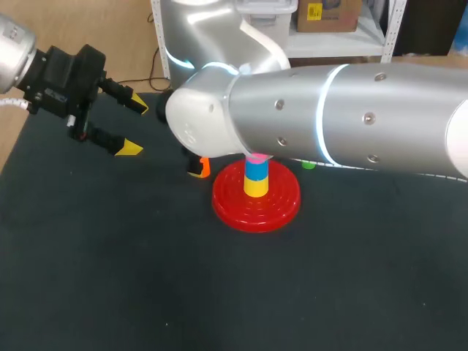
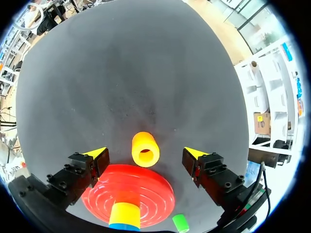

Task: Pick up and stack the cylinders on the red base in this order: pink,purple,orange,green

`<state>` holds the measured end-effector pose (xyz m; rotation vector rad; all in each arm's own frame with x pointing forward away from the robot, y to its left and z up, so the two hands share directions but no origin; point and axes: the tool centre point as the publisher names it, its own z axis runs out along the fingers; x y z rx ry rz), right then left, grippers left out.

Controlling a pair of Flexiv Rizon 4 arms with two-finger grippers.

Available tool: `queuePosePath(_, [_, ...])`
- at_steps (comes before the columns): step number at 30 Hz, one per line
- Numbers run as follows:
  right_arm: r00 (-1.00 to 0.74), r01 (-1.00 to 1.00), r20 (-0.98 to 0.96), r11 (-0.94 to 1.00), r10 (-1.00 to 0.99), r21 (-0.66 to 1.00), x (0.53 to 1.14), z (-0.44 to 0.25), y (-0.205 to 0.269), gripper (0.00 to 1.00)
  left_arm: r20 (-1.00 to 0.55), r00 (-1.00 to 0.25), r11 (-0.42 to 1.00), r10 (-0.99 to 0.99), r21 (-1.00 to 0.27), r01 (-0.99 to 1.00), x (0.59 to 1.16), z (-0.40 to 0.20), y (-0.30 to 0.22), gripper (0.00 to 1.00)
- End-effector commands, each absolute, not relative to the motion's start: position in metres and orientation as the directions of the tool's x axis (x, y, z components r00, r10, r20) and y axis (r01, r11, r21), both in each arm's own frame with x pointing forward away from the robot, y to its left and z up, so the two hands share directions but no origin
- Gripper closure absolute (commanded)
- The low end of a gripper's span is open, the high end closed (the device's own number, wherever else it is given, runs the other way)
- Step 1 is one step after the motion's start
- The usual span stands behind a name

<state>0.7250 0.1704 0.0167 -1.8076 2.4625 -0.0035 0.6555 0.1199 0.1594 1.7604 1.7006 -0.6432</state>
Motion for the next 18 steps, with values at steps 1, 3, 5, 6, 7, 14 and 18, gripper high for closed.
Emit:
queuePosePath(1, [-0.293, -0.953, -0.070, 0.297, -0.953, -0.058, 0.7244, 0.0160, 0.1706, 0.00, -0.708, 0.063, 0.000, 0.703, 0.089, 0.996, 0.6562, 0.1587, 0.1206, 0.00])
queuePosePath(3, [-0.292, -0.953, -0.070, 0.296, -0.954, -0.059, 0.7245, 0.0158, 0.1710, 0.00, -0.708, 0.063, 0.000, 0.703, 0.089, 0.996, 0.6562, 0.1587, 0.1206, 0.00])
queuePosePath(5, [-0.292, -0.953, -0.070, 0.296, -0.954, -0.058, 0.7244, 0.0157, 0.1715, 0.00, -0.708, 0.063, 0.000, 0.703, 0.089, 0.996, 0.6562, 0.1587, 0.1206, 0.00])
queuePosePath(6, [-0.292, -0.953, -0.070, 0.296, -0.954, -0.058, 0.7242, 0.0155, 0.1718, 0.00, -0.708, 0.063, 0.000, 0.703, 0.089, 0.996, 0.6562, 0.1587, 0.1206, 0.00])
queuePosePath(7, [-0.292, -0.953, -0.071, 0.297, -0.954, -0.057, 0.7241, 0.0153, 0.1721, 0.00, -0.708, 0.063, 0.000, 0.703, 0.089, 0.996, 0.6562, 0.1587, 0.1206, 0.00])
queuePosePath(14, [-0.285, -0.956, -0.069, 0.288, -0.956, -0.048, 0.7222, 0.0138, 0.1741, 1.00, -0.708, 0.063, 0.000, 0.703, 0.089, 0.996, 0.6562, 0.1587, 0.1206, 0.00])
queuePosePath(18, [-0.283, -0.957, -0.066, 0.286, -0.957, -0.047, 0.7219, 0.0122, 0.1752, 1.00, -0.708, 0.063, 0.000, 0.703, 0.089, 0.996, 0.6562, 0.1587, 0.1206, 0.00])
